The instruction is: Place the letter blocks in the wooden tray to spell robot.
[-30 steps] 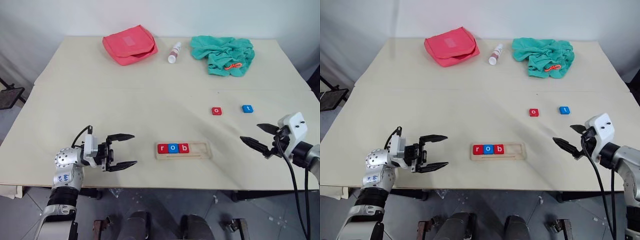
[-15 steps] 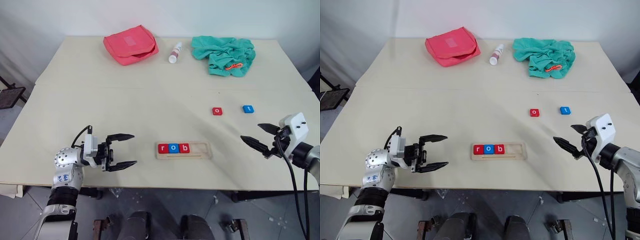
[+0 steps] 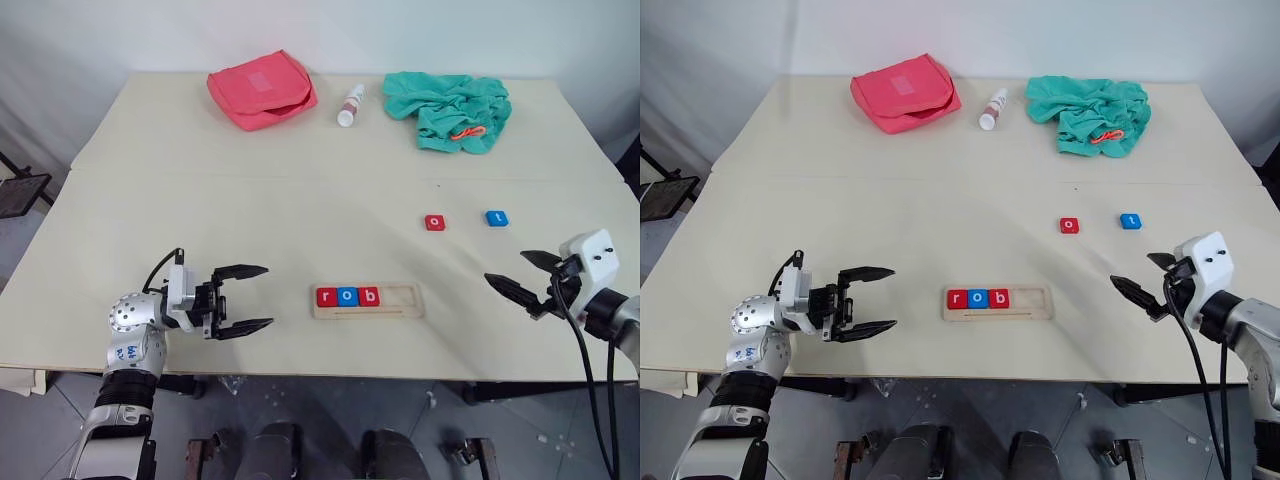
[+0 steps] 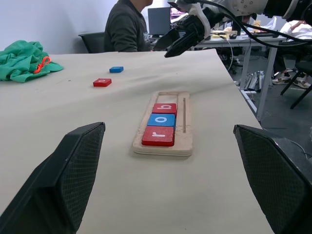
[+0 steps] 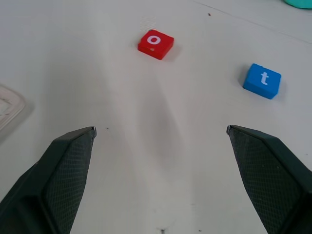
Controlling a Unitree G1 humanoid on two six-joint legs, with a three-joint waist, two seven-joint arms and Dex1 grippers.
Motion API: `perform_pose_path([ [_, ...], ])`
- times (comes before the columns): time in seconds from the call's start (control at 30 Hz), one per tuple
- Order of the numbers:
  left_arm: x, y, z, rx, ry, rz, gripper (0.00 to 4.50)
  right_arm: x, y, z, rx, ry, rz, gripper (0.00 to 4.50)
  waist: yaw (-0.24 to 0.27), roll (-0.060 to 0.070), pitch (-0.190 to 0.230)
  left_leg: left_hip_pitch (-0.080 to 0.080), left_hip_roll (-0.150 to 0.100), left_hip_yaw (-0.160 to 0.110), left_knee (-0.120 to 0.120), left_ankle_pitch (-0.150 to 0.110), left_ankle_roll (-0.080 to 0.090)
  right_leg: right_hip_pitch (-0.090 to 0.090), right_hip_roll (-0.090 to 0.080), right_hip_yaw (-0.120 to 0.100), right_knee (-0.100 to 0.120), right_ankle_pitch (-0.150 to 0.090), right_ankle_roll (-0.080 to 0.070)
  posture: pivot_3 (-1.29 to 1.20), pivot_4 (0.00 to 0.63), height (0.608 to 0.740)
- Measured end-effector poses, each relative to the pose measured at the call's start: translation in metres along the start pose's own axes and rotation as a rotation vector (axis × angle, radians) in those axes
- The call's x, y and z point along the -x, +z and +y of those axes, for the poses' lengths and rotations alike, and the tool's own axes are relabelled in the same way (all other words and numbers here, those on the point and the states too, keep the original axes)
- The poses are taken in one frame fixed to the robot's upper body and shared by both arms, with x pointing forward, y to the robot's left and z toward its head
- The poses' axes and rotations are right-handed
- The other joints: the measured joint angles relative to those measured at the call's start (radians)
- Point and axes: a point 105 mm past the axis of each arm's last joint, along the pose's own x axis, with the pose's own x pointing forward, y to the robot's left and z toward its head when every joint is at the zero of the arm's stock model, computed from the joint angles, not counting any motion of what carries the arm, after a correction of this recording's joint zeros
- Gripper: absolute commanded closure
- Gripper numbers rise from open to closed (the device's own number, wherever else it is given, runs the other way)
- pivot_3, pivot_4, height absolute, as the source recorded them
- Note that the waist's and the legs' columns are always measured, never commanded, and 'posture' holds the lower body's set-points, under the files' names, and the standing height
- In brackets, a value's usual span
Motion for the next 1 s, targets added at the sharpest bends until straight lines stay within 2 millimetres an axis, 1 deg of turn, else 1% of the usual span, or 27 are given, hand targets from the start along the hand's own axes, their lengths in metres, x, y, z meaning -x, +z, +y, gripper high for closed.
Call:
perform_pose_path([
  [0.1, -0.001, 0.000, 0.000, -0.001, 0.000, -0.003, 0.00, 0.000, 0.007, -0.001, 0.007, -0.024, -0.029, 0.02, 0.000, 0.000, 0.000, 0.000, 0.000, 0.000, 0.000, 0.000, 0.000, 0.000, 0.000, 0.000, 0.000, 0.000, 0.000, 0.00, 0.150, 0.740],
  [0.17, -0.002, -0.001, -0.001, -0.001, 0.000, -0.010, 0.00, -0.004, 0.014, -0.001, -0.008, -0.047, -0.059, 0.02, -0.001, 0.000, 0.000, 0.000, 0.000, 0.000, 0.000, 0.000, 0.000, 0.000, 0.000, 0.000, 0.000, 0.000, 0.000, 0.00, 0.150, 0.740],
  [0.23, -0.003, -0.001, -0.001, -0.004, 0.000, -0.016, 0.00, -0.013, 0.022, 0.000, -0.027, -0.055, -0.083, 0.02, -0.001, 0.000, 0.000, 0.000, 0.000, 0.000, 0.000, 0.000, 0.000, 0.000, 0.000, 0.000, 0.000, 0.000, 0.000, 0.00, 0.150, 0.740],
  [0.33, -0.006, -0.001, -0.002, -0.008, -0.001, -0.024, 0.00, -0.039, 0.041, 0.012, -0.051, -0.030, -0.128, 0.02, -0.010, 0.000, 0.000, 0.000, 0.001, 0.000, 0.000, 0.000, 0.000, 0.000, 0.001, 0.000, 0.000, 0.000, 0.000, 0.00, 0.150, 0.740],
  [0.47, -0.006, -0.001, -0.002, -0.013, -0.001, -0.027, 0.00, -0.063, 0.047, 0.018, -0.085, -0.033, -0.126, 0.02, -0.009, 0.000, 0.000, 0.000, 0.000, -0.002, -0.001, 0.000, 0.000, -0.001, 0.000, -0.001, 0.001, 0.000, 0.000, 0.00, 0.150, 0.740],
  [0.53, -0.003, -0.003, -0.004, -0.010, 0.006, -0.019, 0.00, -0.084, 0.051, 0.021, -0.110, -0.048, -0.135, 0.02, -0.017, 0.000, 0.000, 0.000, 0.000, -0.001, -0.001, 0.000, 0.000, -0.001, 0.000, 0.000, 0.001, 0.000, 0.000, 0.00, 0.150, 0.740],
  [0.63, -0.003, -0.003, -0.006, -0.011, 0.003, -0.019, 0.00, -0.109, 0.047, 0.029, -0.118, -0.054, -0.119, 0.02, -0.024, 0.000, 0.000, 0.000, 0.000, -0.002, -0.001, 0.000, 0.000, -0.001, 0.000, -0.001, 0.001, 0.000, 0.000, 0.00, 0.150, 0.740],
  [0.73, -0.002, -0.001, -0.008, -0.024, -0.001, -0.017, 0.00, -0.125, 0.035, 0.025, -0.133, -0.092, -0.093, 0.02, -0.026, 0.000, 0.000, -0.001, -0.001, -0.003, -0.001, 0.000, 0.000, -0.002, 0.000, -0.001, 0.002, 0.000, 0.000, 0.00, 0.150, 0.740],
  [0.9, -0.001, -0.001, -0.013, -0.024, 0.006, -0.014, 0.00, -0.143, 0.025, 0.022, -0.149, -0.135, -0.080, 0.02, -0.034, 0.000, 0.000, -0.001, 0.000, -0.002, -0.002, 0.000, 0.000, -0.002, 0.000, -0.001, 0.003, 0.000, 0.000, 0.00, 0.150, 0.740],
  [1.0, 0.000, 0.000, -0.013, -0.027, 0.016, -0.014, 0.00, -0.151, 0.021, 0.024, -0.151, -0.145, -0.076, 0.02, -0.036, 0.000, 0.000, -0.001, 0.000, -0.003, -0.002, 0.000, 0.000, -0.003, 0.000, -0.001, 0.004, 0.000, 0.000, 0.00, 0.150, 0.740],
])
